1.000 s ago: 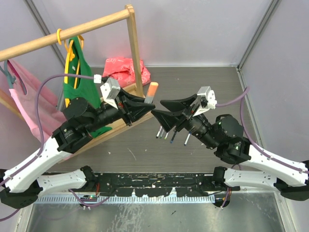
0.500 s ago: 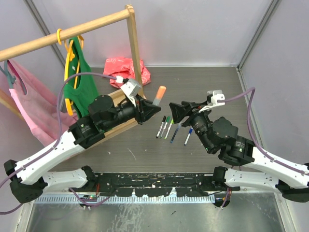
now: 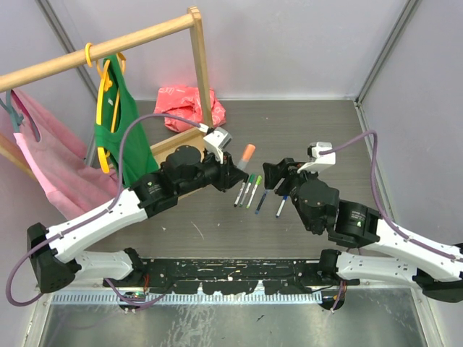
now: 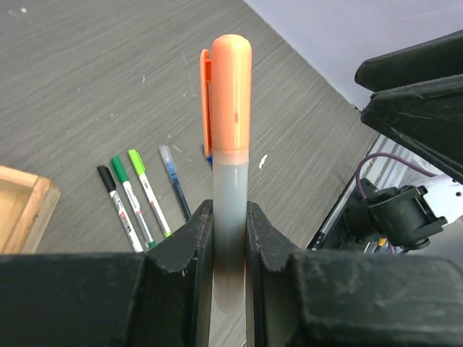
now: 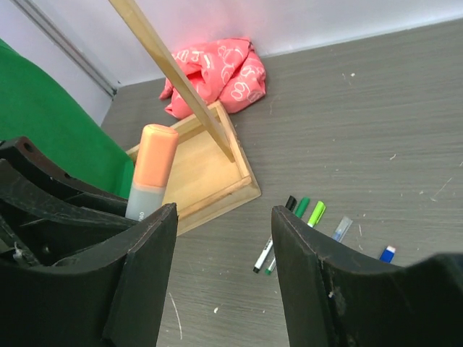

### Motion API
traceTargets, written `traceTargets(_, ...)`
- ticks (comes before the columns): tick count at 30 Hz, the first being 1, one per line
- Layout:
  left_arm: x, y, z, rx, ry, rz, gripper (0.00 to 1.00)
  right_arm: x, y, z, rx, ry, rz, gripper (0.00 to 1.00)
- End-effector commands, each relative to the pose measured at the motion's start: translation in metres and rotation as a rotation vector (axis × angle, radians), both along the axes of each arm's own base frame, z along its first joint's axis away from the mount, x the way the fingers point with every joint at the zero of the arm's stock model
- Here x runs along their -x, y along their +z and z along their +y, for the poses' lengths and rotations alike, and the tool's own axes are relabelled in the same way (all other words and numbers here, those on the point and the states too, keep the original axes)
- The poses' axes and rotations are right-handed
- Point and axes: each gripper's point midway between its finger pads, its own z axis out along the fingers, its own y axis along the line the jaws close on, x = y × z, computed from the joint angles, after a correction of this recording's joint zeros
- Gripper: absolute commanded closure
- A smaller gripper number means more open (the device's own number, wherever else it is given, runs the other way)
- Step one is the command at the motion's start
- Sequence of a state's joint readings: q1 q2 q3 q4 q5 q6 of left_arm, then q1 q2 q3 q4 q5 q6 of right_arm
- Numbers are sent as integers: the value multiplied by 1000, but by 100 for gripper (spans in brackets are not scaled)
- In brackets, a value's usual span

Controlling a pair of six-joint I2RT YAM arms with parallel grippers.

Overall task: Insert the pens into the pen caps
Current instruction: Place the pen at the center of the board.

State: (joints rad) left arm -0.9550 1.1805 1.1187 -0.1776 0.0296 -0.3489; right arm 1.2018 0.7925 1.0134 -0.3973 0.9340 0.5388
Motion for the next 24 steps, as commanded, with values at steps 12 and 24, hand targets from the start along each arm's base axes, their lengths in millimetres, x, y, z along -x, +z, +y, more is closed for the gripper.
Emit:
traceTargets(12,8,20,2,128,-11,-19,100,9,37,55,-414,231,35,40)
traceTargets(24,14,33,14,182,-5,-60,100,-2,19,91,-429,257,136,43)
